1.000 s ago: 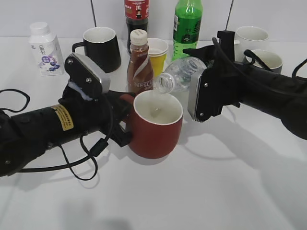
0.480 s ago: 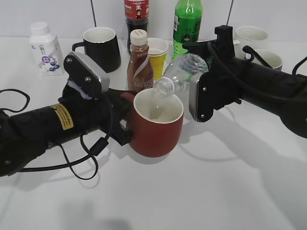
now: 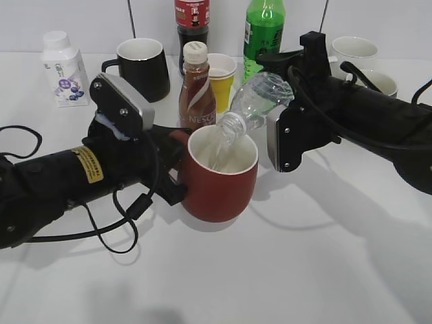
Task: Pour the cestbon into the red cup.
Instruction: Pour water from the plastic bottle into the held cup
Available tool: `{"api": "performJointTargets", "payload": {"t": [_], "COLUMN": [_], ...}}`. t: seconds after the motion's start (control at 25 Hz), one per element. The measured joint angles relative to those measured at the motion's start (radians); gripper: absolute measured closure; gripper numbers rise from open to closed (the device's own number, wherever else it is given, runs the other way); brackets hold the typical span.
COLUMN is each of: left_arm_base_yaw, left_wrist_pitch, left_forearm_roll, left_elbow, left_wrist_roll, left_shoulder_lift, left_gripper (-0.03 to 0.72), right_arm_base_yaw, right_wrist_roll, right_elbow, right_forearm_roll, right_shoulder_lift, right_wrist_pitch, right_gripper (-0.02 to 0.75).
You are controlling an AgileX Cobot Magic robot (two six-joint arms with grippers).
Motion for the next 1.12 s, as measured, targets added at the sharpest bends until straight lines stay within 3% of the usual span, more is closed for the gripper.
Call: {"api": "performJointTargets", "payload": {"t": [1.12], "left_arm_base_yaw": [0.0], "left_wrist_pitch": [0.006], "left_forearm_roll": [0.002], "left_elbow": [0.0], "left_wrist_roll": [0.001], "left_shoulder_lift": [0.0], "left_gripper": [0.615], "right_arm_base_yaw": [0.0], "right_wrist_roll": [-0.138], "right_elbow": [0.0], "right_forearm_roll": [0.063], "right_shoulder_lift": [0.0], "right_wrist_pitch": [-0.074], "right_gripper": [0.273]}}
